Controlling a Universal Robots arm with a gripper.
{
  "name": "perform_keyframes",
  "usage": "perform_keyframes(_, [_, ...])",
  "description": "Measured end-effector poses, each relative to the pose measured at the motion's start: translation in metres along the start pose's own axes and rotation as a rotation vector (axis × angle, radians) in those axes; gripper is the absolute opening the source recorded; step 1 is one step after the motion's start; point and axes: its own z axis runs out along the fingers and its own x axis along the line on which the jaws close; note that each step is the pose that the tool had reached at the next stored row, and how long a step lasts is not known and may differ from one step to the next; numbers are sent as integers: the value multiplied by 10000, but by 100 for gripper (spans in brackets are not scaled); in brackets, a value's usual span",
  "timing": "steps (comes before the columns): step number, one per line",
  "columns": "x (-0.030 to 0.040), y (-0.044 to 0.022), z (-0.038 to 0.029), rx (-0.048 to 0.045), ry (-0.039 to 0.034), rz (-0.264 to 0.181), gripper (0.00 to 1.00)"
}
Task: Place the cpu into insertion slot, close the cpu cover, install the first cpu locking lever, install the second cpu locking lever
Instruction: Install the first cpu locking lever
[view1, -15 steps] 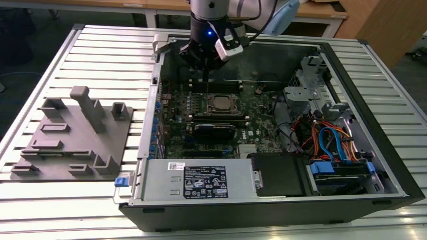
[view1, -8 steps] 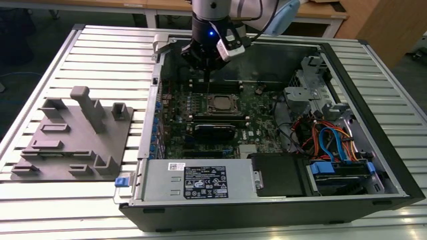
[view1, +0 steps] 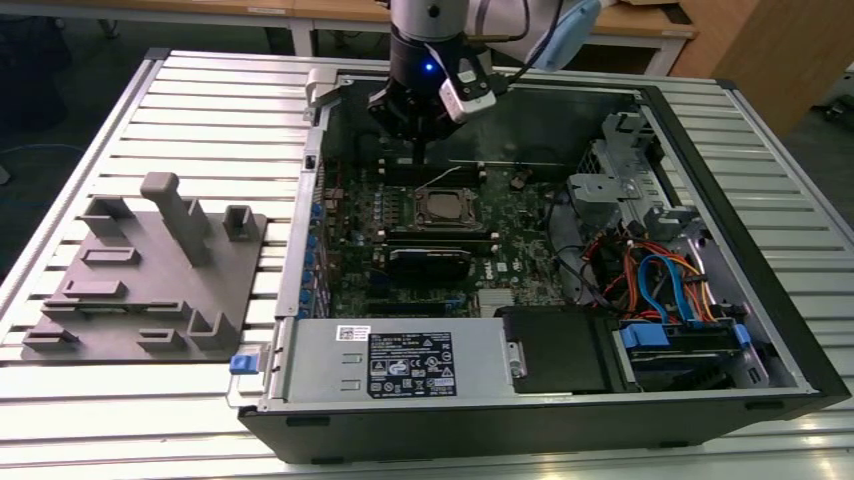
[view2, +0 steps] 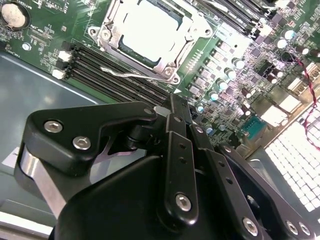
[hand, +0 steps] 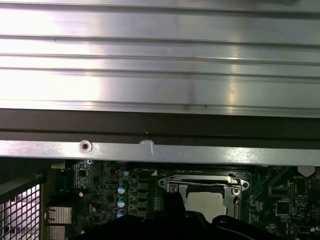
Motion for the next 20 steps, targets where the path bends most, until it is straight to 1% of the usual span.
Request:
perform_keyframes(4, [-31,-1,1,-1,0,0,10])
perform_keyframes(5, [-38,-1,1,-6,-1,-1,10])
perform_keyframes(6, [-45,-1,2,-32,-1,0,10])
perform_keyframes(7, [-48,-1,3,-107,-1,0,10])
perform_keyframes(8, [-53,-2,3,-265,-4,1,10])
perform_keyframes(9, [-56,-6,5,-443,-5,3,10])
perform_keyframes(10, [-57,-13,8,-592,-7,4,10])
perform_keyframes(11, [-58,-16,11,-643,-8,4,10])
perform_keyframes(17, [-73,-19,47,-650,-9,45,10])
perform_keyframes(20, [-95,-19,68,-651,-10,84,10])
